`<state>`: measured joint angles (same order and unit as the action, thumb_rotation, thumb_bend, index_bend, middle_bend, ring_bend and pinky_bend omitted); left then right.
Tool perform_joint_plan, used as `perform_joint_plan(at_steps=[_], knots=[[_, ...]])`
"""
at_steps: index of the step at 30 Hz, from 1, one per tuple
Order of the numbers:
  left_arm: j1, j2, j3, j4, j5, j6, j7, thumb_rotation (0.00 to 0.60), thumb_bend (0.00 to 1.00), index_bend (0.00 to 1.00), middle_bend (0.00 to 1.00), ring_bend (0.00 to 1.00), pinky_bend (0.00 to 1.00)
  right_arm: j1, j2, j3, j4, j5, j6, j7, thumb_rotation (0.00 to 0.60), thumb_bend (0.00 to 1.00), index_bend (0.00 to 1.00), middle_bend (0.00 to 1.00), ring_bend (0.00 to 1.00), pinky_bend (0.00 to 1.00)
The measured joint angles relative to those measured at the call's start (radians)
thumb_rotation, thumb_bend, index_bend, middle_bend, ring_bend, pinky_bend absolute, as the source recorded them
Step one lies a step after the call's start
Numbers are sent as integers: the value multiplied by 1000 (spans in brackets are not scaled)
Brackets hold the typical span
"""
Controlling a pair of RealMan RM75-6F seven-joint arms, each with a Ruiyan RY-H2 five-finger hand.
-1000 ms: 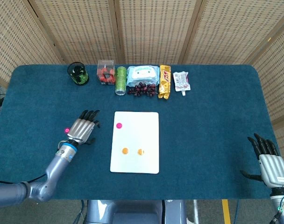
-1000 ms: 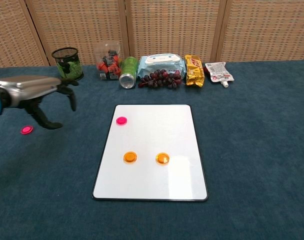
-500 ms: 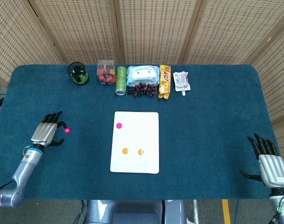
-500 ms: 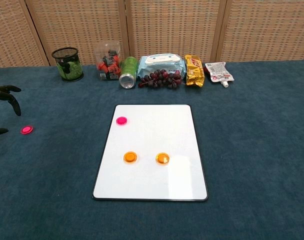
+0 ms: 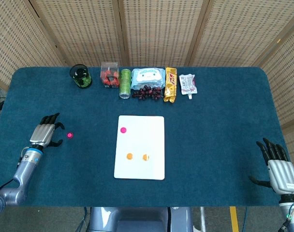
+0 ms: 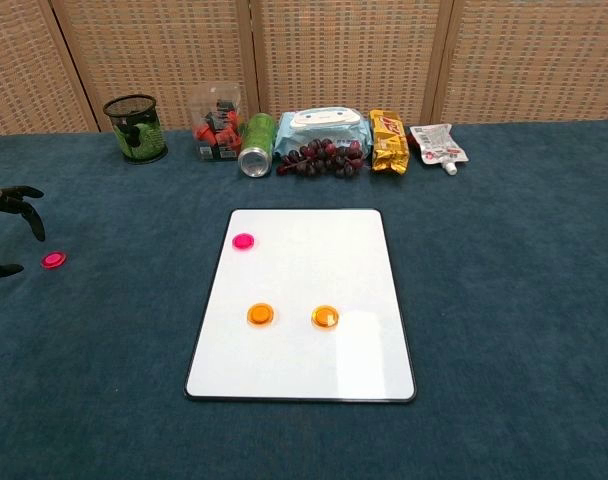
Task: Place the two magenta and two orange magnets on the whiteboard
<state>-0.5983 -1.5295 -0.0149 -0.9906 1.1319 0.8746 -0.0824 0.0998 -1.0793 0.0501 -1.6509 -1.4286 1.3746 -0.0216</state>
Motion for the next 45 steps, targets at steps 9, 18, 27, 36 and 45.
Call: perform_joint_plan(at_steps=[9, 18, 27, 36, 45], knots=[[0, -33, -29, 43, 24, -31, -13, 600, 321, 353, 0, 0, 0, 0, 0, 1, 0, 2, -1, 1, 600, 0, 0, 0, 0, 0], [-1, -45, -49, 51, 33, -48, 4, 600, 322, 353, 0, 0, 0, 0, 1, 1, -1, 2, -1, 2, 600, 0, 0, 0, 0, 0], [0, -64, -66, 59, 35, -69, 25, 600, 322, 353, 0, 0, 0, 0, 1, 1, -1, 3, -2, 4, 600, 0, 0, 0, 0, 0], [10, -70, -79, 62, 36, -69, 27, 600, 340, 621, 0, 0, 0, 1, 2, 1, -1, 2, -3, 4, 600, 0, 0, 0, 0, 0], [12, -55, -94, 44, 36, -65, 39, 600, 339, 622, 0, 0, 0, 1, 2, 1, -3, 4, -5, 3, 600, 0, 0, 0, 0, 0]])
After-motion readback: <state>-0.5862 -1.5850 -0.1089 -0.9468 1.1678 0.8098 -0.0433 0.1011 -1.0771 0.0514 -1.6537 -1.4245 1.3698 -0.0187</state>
